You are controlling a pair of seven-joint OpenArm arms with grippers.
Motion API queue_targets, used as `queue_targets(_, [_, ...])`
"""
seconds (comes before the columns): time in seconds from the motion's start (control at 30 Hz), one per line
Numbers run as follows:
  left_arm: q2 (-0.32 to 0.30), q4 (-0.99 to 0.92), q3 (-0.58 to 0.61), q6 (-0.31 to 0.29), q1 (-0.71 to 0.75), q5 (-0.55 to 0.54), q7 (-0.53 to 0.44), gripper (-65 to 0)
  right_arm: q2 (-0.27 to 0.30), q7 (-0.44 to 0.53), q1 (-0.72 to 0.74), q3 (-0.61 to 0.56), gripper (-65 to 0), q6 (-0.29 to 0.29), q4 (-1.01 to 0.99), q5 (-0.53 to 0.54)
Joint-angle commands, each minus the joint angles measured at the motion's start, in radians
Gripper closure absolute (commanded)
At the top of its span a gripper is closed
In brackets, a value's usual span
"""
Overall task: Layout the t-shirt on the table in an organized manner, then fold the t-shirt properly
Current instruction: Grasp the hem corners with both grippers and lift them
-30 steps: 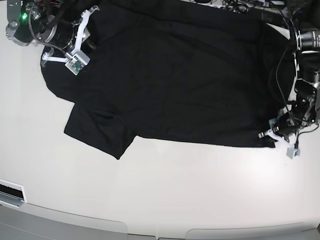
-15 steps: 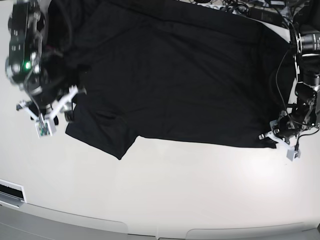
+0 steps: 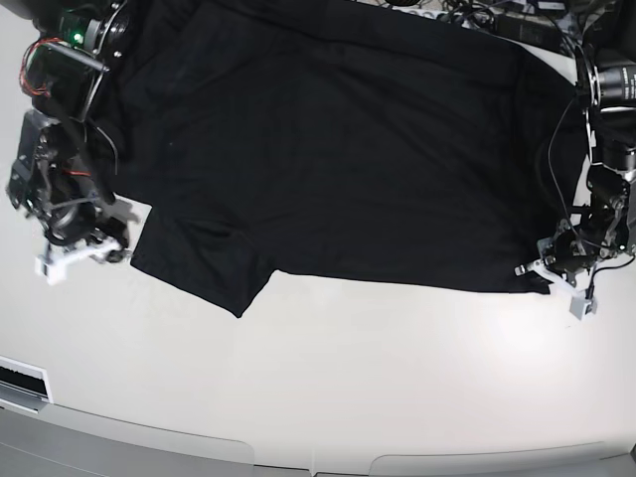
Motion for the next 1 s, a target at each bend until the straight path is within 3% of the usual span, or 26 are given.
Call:
queue_targets(0.0, [-0.017,0.014,-0.002,-0.024,-0.027,-0.014,-0.02,0.0,0.016,0.0,0.021,0.019,-28.1,0.008,-0.02,0.025])
queue_targets(0.23, [-0.015,0.014,-0.002,-0.047,-0.025,-0.039,-0.02,0.0,0.001,0.003,0.021,0.055,-28.1,0.178,-0.187,0.124])
queue_targets(0.37, [-0.015,0.014,-0.002,-0.047,-0.025,-0.039,-0.02,0.0,-0.009,0.008,0.028,-0.007,-28.1,0.217,-0.187,0.118])
queue_targets(0.5, [-0.015,0.014,-0.002,-0.047,-0.025,-0.039,-0.019,0.0,-0.005,0.062,0.056,-0.092,-27.2,0.219,-0.187,0.029])
queue_targets(0.57, [-0.016,0.014,-0.002,-0.047,-0.025,-0.039,-0.019,0.0,0.002,0.116,0.073,-0.111,-20.8,0.22,-0.186,-0.008])
queue_targets(0.7, [-0.023,0.014,-0.002,-0.047,-0.026,-0.039,-0.019,0.0,0.019,0.169,0.119,-0.11,-1.7,0.251,-0.186,-0.057])
queue_targets(0.77, [-0.024,0.014,-0.002,-0.047,-0.026,-0.039,-0.019,0.0,0.029,0.169,0.147,-0.111,0.0,0.295,-0.186,-0.068])
queue_targets(0.97, [-0.039,0.015,-0.002,-0.047,-0.034,-0.039,-0.019,0.0,0.053,0.167,0.236,-0.138,0.0,0.295,-0.186,-0.098])
